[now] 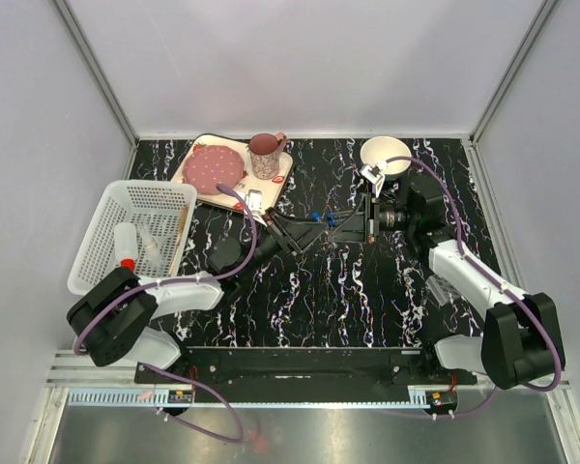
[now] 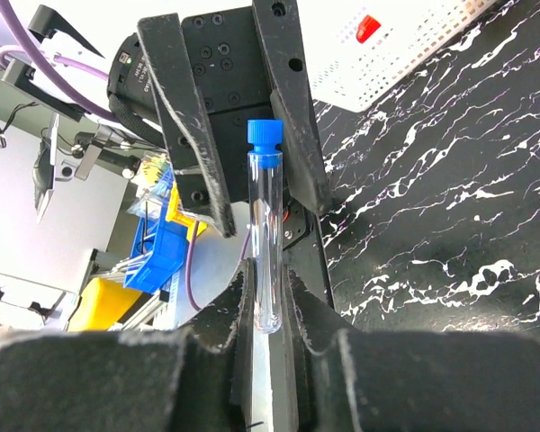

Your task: Organize the chemistry lab equipment

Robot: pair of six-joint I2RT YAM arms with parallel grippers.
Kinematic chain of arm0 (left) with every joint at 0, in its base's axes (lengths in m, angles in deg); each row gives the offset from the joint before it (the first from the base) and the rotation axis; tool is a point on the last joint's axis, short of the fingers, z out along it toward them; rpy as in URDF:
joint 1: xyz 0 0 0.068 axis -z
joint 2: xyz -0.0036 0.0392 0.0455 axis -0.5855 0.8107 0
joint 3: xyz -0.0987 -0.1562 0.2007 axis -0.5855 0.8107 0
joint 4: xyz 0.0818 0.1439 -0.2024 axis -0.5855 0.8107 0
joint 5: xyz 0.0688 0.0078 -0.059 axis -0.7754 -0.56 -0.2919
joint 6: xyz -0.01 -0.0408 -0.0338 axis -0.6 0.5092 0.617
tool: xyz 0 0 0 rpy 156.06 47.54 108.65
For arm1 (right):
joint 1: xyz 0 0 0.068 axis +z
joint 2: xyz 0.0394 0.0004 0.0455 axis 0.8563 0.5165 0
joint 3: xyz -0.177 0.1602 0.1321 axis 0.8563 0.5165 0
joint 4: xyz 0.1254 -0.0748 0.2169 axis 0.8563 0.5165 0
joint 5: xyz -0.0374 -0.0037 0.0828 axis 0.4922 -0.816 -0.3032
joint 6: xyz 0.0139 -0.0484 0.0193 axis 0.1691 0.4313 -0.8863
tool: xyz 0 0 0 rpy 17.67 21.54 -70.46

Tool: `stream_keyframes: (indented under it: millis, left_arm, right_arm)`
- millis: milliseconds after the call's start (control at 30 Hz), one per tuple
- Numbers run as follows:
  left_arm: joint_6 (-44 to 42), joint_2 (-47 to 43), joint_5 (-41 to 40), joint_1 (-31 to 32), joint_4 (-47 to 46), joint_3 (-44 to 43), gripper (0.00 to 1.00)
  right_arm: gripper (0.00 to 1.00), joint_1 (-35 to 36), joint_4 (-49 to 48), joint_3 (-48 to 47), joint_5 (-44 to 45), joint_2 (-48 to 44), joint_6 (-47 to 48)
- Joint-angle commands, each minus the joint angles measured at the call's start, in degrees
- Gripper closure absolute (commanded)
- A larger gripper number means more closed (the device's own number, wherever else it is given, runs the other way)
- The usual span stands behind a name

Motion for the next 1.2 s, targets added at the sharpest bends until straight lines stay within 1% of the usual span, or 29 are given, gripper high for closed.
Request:
stream_keyframes:
  millis: [0,400,533,700,733,767,933,967,1033,1067,1100,1133,1167]
  left_arm:
    - [1.25,1.80,0.18,0.41,-10.62,-1.91,0.64]
    - [2.39,2.77,0.54,1.20,-11.50,-2.17,0.65]
    - [2.57,3.38,1.07,1.38,-11.76,-2.69,0.73]
    - [2.39,3.64,1.86,1.29,-11.59,-3.05,0.81]
    - [2.39,3.56,1.86,1.29,-11.68,-3.05,0.83]
    - [2.48,3.56,2.12,1.29,-11.77,-3.05,0.88]
    - [2.04,2.86,2.83,1.29,-11.86,-2.79,0.92]
    - [1.96,2.59,3.17,1.03,-11.59,-2.61,0.92]
    - [1.52,0.93,4.14,0.33,-9.24,-2.43,0.93]
    - [1.25,0.31,5.45,-0.81,-8.00,-2.35,0.93]
    - [0.82,-1.52,6.16,-1.43,-6.68,-2.26,0.93]
    - [0.64,-2.41,7.99,-2.74,-4.32,-2.00,0.93]
    - [0.38,-3.29,9.23,-3.45,-2.90,-1.91,0.93]
  right_arm:
    - [0.90,-0.36,-3.47,0.28,-0.61,-0.11,-1.31]
    - [0.90,-1.86,-6.19,0.98,0.62,0.24,-4.56]
    - [0.89,-1.95,-6.81,1.42,0.80,0.16,-5.00]
    - [0.87,-2.03,-6.63,2.39,1.24,-0.81,-4.66]
    - [0.86,-2.03,-6.46,2.48,1.32,-1.07,-4.48]
    - [0.85,-2.03,-5.59,2.65,1.50,-1.25,-3.69]
    - [0.79,-1.95,-2.68,3.00,1.85,-2.83,-1.23]
    - [0.77,-1.95,-0.85,2.92,2.03,-3.09,0.43]
    - [0.70,-1.95,2.14,2.48,2.03,-4.14,3.33]
    - [0.67,-1.95,6.24,1.96,2.20,-4.58,7.78]
    - [0.61,-1.95,9.33,1.43,2.38,-5.72,10.87]
    - [0.59,-2.03,12.67,0.81,2.64,-6.25,17.95]
    - [0.56,-2.03,18.97,-0.24,2.90,-6.87,21.33]
